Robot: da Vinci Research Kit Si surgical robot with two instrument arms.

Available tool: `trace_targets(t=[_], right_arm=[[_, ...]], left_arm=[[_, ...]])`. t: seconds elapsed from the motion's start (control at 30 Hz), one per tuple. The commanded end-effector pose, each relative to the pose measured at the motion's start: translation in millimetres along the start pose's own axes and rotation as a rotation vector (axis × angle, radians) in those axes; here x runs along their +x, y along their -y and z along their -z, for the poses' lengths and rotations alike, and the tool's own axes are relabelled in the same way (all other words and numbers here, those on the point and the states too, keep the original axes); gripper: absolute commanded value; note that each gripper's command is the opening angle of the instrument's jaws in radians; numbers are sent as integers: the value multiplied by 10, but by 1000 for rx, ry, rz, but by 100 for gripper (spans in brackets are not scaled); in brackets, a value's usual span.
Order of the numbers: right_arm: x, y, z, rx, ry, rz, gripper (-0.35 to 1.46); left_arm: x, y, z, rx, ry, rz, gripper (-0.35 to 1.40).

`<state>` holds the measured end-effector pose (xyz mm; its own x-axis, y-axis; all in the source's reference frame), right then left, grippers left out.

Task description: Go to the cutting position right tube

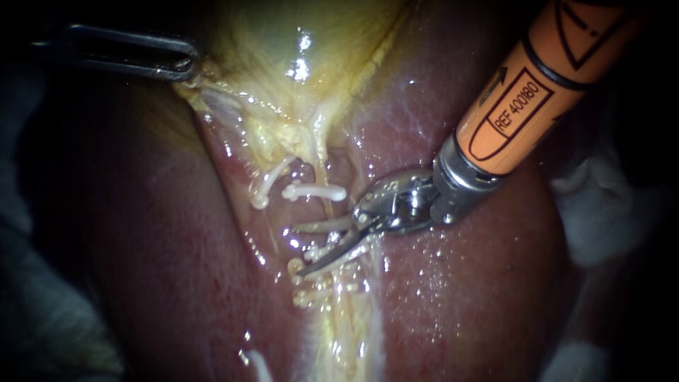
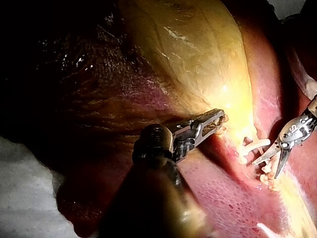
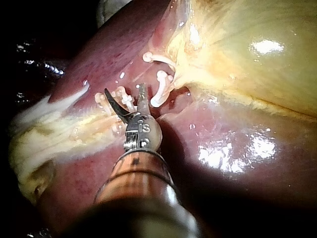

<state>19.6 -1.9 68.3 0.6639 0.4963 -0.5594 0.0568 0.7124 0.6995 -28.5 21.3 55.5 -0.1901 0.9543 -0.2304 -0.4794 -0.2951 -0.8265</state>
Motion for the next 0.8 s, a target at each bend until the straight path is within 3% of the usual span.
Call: trace_targets(t=[0.03, 0.37, 0.8], right_arm=[[1, 1, 1, 2, -1, 2, 144], [13, 22, 38, 27, -11, -7, 144], [1, 25, 88, 32, -19, -8, 144]], left_arm=[[0, 0, 0, 0, 0, 0, -35], [1, 1, 0, 0, 0, 0, -35], [0, 1, 0, 0, 0, 0, -35]])
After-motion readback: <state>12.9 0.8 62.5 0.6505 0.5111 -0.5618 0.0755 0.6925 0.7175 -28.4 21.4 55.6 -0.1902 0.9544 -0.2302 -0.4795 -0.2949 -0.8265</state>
